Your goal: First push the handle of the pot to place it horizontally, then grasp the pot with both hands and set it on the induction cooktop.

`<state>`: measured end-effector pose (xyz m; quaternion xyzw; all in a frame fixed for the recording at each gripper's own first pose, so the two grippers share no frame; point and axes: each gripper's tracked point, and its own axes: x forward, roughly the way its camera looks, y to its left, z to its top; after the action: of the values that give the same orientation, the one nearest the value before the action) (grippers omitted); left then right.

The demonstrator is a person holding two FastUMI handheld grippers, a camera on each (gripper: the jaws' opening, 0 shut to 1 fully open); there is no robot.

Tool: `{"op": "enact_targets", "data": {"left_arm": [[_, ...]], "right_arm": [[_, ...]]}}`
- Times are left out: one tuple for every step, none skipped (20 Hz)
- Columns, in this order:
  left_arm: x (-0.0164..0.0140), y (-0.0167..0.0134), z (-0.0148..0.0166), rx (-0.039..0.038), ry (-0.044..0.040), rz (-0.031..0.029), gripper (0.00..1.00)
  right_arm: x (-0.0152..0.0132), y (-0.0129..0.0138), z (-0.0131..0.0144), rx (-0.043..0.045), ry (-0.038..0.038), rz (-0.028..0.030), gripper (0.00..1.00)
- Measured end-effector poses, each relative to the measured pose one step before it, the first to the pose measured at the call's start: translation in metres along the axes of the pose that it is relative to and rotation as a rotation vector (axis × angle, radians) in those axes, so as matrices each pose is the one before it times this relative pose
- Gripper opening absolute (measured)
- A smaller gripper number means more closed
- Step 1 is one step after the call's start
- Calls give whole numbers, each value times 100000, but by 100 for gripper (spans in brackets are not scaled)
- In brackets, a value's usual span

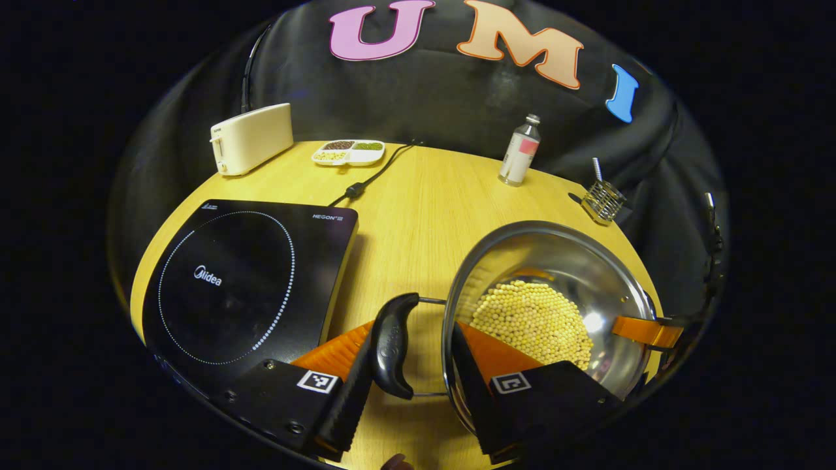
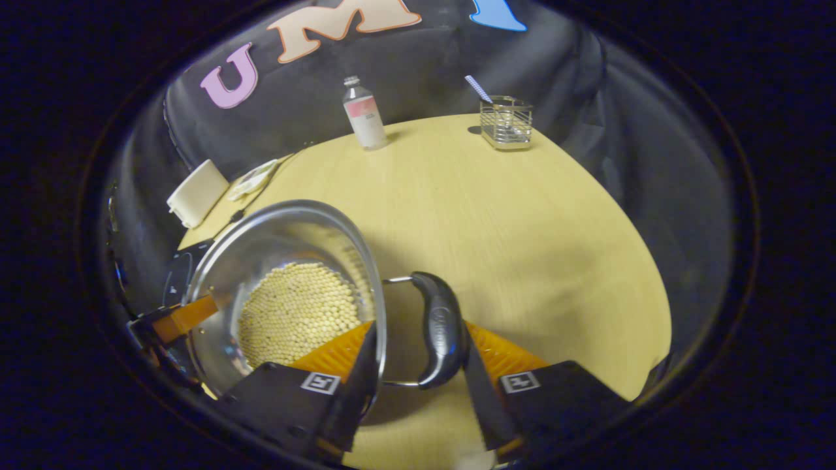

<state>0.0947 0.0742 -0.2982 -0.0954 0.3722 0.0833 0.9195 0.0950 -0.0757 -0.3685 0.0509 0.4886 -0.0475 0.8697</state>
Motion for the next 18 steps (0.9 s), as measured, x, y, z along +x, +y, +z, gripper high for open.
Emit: {"op": "enact_targets", "data": {"left_arm": [[-130, -2, 90, 223, -462, -317, 72], [-32, 4, -106, -21, 357, -280, 70], [-58, -36, 56, 309, -1, -217, 70], [110, 15, 27, 135, 21, -85, 70], [-22, 19, -30, -413, -178, 50, 68], [-18, -111, -38, 34, 147, -61, 69], [-53, 10, -20, 459, -115, -18, 66], [38, 6, 61, 144, 24, -17, 67], [31, -61, 47, 334, 357, -52, 67], [-21, -4, 38, 165, -489, 164, 67], [-7, 6, 127, 1153, -178, 256, 65], [-44, -37, 300, 906, -928, 55, 65], [-91, -23, 318, 982, -812, -24, 65], [-157, 48, 220, 159, -979, -1, 65], [-95, -7, 206, -458, 78, -203, 65], [-104, -160, 70, -393, 361, -47, 64], [-260, -16, 294, 70, -932, 52, 65], [-98, -146, 351, 158, -481, 165, 65]], "right_arm": [[240, 34, -56, -379, -299, 150, 69], [-76, -62, 18, -203, 69, 121, 66], [-36, 86, 62, 496, -52, 48, 63], [12, 26, 127, -273, -152, 65, 60], [84, 8, -114, -270, -418, 8, 58], [-159, 6, 342, -187, -153, -190, 53], [109, 39, -214, -317, 274, -35, 53], [-8, -18, 166, -313, -308, -157, 53], [-7, 42, -38, -567, -166, -119, 58], [-94, 22, 115, 190, -496, -205, 55], [-50, -15, 140, 200, -536, 40, 53], [3, -43, 386, -119, -1489, -206, 53], [-179, -111, -10, -354, -512, -17, 53], [-108, -66, 133, 381, -457, 185, 53], [-103, -46, 125, 272, -634, 74, 53], [-273, -39, 226, -330, -639, 118, 53], [-147, -7, 342, -429, -912, 127, 53], [-306, -20, 294, -283, -806, 347, 53]]}}
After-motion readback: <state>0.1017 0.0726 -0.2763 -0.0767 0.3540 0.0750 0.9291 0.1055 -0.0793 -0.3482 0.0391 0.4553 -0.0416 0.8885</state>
